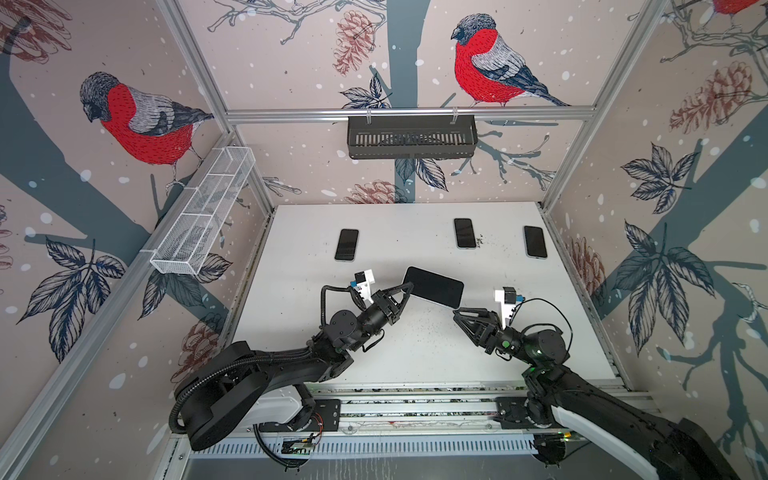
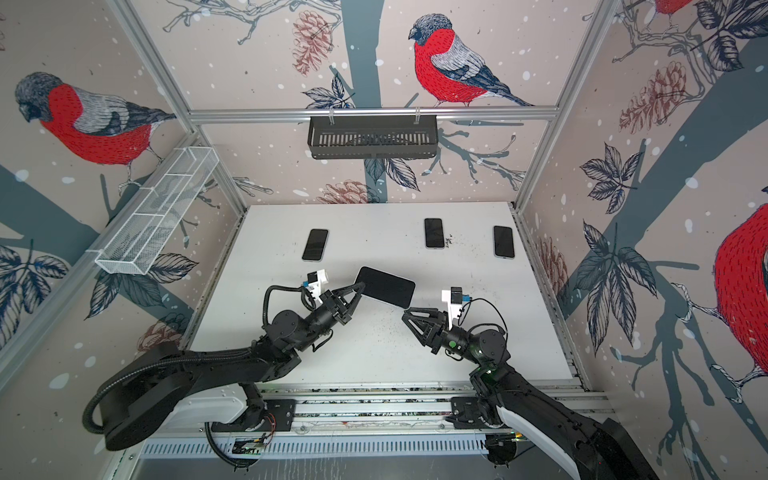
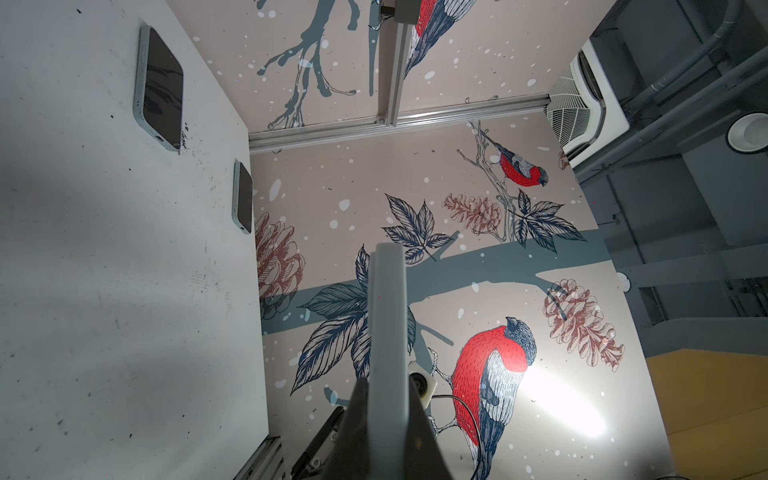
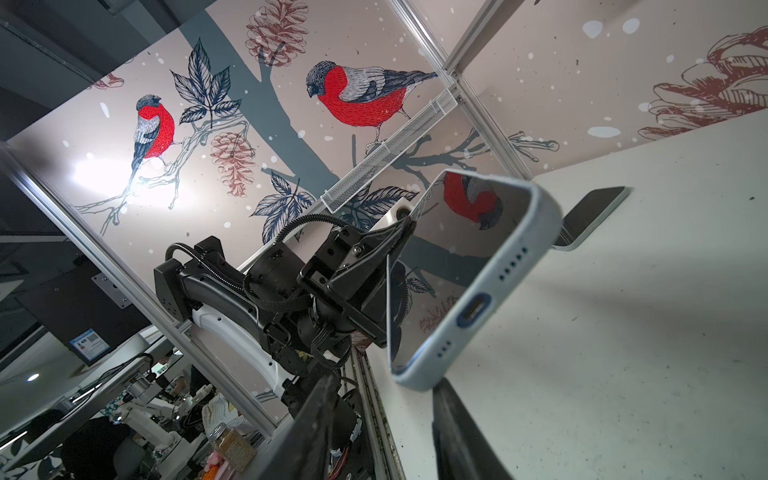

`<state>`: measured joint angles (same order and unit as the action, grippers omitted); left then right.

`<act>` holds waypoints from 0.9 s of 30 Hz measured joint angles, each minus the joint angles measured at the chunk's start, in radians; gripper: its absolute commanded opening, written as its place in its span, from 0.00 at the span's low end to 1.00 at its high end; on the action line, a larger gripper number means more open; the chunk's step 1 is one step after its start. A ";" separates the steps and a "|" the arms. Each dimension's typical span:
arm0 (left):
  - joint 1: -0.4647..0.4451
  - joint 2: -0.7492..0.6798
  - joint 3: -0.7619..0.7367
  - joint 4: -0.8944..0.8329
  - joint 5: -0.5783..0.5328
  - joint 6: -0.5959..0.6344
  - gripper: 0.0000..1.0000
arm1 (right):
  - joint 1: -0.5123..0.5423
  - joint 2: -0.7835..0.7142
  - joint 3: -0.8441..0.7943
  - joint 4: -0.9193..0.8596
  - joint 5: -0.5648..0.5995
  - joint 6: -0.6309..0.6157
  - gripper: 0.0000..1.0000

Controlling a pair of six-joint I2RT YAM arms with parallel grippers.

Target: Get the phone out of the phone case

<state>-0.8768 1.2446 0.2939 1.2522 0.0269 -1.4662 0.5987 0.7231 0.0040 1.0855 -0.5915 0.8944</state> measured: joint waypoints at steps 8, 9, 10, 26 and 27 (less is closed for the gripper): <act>0.000 0.005 -0.006 0.008 0.001 0.000 0.00 | -0.006 0.033 0.000 0.037 -0.003 0.018 0.37; 0.000 0.006 -0.006 0.013 0.001 0.000 0.00 | -0.008 0.037 0.000 0.038 -0.003 0.019 0.36; 0.000 0.007 -0.007 0.017 0.001 0.000 0.00 | -0.009 0.038 0.000 0.038 -0.004 0.019 0.36; 0.000 0.014 -0.024 0.053 0.008 0.006 0.00 | -0.024 0.060 0.000 0.070 -0.014 0.028 0.31; 0.000 0.016 -0.024 0.053 0.008 0.007 0.00 | -0.024 0.064 0.000 0.074 -0.014 0.029 0.29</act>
<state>-0.8768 1.2602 0.2695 1.3052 0.0353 -1.4593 0.5751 0.7868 0.0040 1.1591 -0.6060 0.9230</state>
